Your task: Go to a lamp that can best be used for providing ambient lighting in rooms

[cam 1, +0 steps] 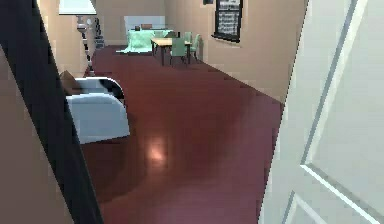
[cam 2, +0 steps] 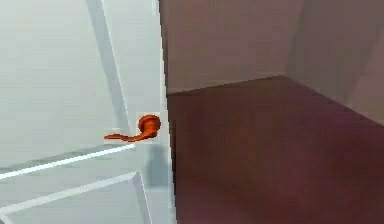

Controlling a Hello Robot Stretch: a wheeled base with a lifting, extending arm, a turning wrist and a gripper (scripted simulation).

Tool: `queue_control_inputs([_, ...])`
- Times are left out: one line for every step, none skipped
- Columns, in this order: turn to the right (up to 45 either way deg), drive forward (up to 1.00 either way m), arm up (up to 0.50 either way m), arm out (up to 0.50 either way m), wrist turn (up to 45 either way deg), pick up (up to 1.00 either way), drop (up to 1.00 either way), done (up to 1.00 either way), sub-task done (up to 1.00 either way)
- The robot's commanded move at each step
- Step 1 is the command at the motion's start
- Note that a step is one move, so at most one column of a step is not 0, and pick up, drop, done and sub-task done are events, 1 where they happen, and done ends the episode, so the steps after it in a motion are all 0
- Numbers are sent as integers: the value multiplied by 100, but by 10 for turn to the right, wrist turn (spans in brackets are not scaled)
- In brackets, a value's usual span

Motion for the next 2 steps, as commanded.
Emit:
queue_control_inputs([0,90,0,0,0,0,0,0,0])
queue_control_inputs([-150,0,0,0,0,0,0,0,0])
